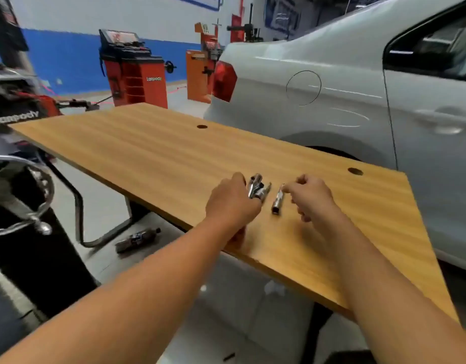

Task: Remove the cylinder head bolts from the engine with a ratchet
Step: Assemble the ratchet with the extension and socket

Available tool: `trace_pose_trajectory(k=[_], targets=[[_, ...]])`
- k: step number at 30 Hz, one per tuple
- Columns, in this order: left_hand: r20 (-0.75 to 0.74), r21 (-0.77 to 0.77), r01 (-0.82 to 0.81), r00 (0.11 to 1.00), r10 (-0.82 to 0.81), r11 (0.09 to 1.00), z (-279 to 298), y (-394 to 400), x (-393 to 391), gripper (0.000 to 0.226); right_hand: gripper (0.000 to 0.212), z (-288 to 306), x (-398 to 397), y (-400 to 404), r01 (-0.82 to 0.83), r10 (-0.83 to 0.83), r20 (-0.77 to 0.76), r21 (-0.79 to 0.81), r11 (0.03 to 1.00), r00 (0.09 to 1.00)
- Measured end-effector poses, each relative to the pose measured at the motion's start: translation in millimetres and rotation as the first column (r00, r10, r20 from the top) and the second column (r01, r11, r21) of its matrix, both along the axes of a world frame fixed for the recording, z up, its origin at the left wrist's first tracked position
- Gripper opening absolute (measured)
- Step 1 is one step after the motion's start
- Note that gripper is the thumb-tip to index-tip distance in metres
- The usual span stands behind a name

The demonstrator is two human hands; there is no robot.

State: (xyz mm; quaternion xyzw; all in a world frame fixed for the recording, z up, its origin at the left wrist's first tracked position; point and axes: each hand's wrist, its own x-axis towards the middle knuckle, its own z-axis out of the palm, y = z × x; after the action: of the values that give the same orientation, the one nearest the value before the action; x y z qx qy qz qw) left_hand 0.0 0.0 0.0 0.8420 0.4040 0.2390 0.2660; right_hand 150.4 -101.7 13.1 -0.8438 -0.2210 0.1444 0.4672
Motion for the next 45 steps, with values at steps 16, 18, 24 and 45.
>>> trace_pose_trajectory(k=[16,18,24,45], targets=[[-0.053,-0.508,0.01,0.998,-0.043,0.861,-5.6,62.0,-41.1,0.01,0.056,-11.4,0.2,89.6,-0.141,0.339,0.204,-0.632,0.762,0.918],[0.135,-0.69,0.087,0.991,0.009,0.719,-12.9,63.2,-68.2,0.011,0.054,-7.5,-2.4,91.4,-0.156,0.341,0.153,-0.67,0.726,0.928],[0.402,-0.665,0.193,0.906,0.129,0.721,-39.6,44.7,-151.7,0.018,0.028,-3.7,-10.7,101.2,-0.228,0.312,0.048,-0.582,0.781,0.949],[0.784,-0.31,0.052,0.579,0.224,0.949,119.2,137.3,-253.1,0.02,0.059,131.8,-288.3,157.3,-0.544,0.905,-0.109,0.767,0.34,0.412]])
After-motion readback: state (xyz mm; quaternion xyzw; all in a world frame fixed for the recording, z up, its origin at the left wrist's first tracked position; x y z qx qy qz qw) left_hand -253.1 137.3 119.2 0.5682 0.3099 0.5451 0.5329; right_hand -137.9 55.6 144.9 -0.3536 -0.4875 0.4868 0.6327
